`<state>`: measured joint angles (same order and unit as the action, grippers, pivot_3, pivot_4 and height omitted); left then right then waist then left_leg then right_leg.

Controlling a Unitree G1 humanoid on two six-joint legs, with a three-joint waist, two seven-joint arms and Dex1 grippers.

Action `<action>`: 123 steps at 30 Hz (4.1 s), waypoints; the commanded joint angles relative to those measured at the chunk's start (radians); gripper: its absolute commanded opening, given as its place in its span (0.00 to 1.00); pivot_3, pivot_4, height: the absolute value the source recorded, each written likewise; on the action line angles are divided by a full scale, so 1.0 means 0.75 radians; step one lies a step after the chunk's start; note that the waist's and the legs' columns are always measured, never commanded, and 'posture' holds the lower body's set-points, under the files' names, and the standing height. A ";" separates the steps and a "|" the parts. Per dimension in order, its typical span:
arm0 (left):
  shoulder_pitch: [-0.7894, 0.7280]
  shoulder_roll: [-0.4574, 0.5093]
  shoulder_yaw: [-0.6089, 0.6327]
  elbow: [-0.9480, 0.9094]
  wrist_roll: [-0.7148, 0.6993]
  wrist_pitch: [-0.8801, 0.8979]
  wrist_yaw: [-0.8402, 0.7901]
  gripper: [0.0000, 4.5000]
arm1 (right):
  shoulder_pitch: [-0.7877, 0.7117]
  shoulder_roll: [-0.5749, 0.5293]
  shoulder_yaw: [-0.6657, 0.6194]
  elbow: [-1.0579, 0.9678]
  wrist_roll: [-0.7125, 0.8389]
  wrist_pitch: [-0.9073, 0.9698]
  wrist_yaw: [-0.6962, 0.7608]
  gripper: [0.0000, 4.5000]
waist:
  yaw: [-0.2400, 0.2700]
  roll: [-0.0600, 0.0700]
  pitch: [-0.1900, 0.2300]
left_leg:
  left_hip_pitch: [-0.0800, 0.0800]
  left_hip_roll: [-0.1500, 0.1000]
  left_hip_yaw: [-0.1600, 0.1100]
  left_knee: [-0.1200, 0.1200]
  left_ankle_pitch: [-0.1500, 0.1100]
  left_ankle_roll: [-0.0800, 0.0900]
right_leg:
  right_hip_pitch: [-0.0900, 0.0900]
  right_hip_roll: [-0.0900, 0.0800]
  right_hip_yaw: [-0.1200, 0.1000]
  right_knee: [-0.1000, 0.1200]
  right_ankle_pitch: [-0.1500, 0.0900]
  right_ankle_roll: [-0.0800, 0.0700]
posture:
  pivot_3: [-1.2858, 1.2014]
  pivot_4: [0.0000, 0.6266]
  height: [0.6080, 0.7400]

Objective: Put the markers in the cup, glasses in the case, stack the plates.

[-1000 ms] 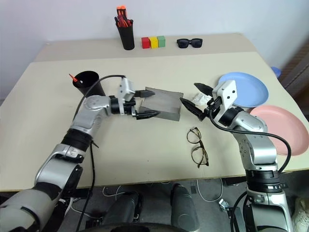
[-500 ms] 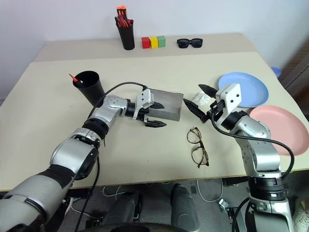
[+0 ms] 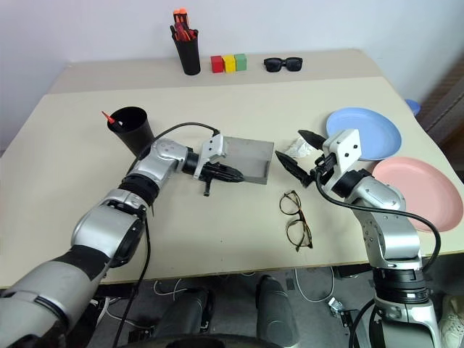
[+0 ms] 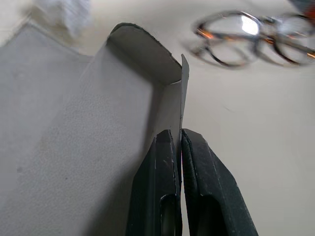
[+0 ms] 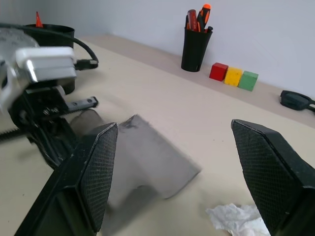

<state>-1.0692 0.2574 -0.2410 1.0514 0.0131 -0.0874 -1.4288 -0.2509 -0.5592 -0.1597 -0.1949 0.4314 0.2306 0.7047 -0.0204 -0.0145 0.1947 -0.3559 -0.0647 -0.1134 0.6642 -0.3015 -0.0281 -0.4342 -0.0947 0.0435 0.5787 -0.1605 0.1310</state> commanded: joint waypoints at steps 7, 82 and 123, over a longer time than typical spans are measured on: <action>0.229 0.224 0.020 -0.701 -0.051 0.446 -0.002 0.01 | -0.008 0.011 0.006 0.001 -0.010 -0.055 0.036 0.83 | 0.005 0.000 0.000 | 0.000 0.000 -0.001 0.000 0.000 0.000 | 0.000 0.000 0.000 0.001 0.000 0.000 | 0.52 0.24 1.00; 0.850 0.617 0.614 -1.670 -1.101 1.065 0.302 1.00 | 0.188 -0.105 -0.257 -0.736 0.311 1.738 -0.419 0.11 | 0.010 -0.004 0.001 | -0.001 0.004 0.001 0.001 -0.001 0.001 | 0.000 -0.001 -0.001 -0.002 -0.004 -0.005 | 0.52 0.24 1.00; 1.113 0.707 0.731 -1.756 -1.111 0.964 0.371 1.00 | -0.493 0.106 0.637 0.094 -0.363 0.342 -0.066 0.01 | 0.001 -0.003 0.002 | -0.010 0.005 0.001 -0.003 -0.001 -0.002 | -0.013 0.002 -0.001 -0.001 0.000 -0.003 | 0.52 0.24 1.00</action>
<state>-0.2388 0.7818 0.2720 -0.2404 -0.8082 0.6588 -1.1488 -0.6234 -0.4795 0.3115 -0.1267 0.1854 0.5231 0.6429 -0.0199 -0.0165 0.1964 -0.3632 -0.0613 -0.1127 0.6621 -0.3023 -0.0294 -0.4437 -0.0933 0.0429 0.5781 -0.1605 0.1286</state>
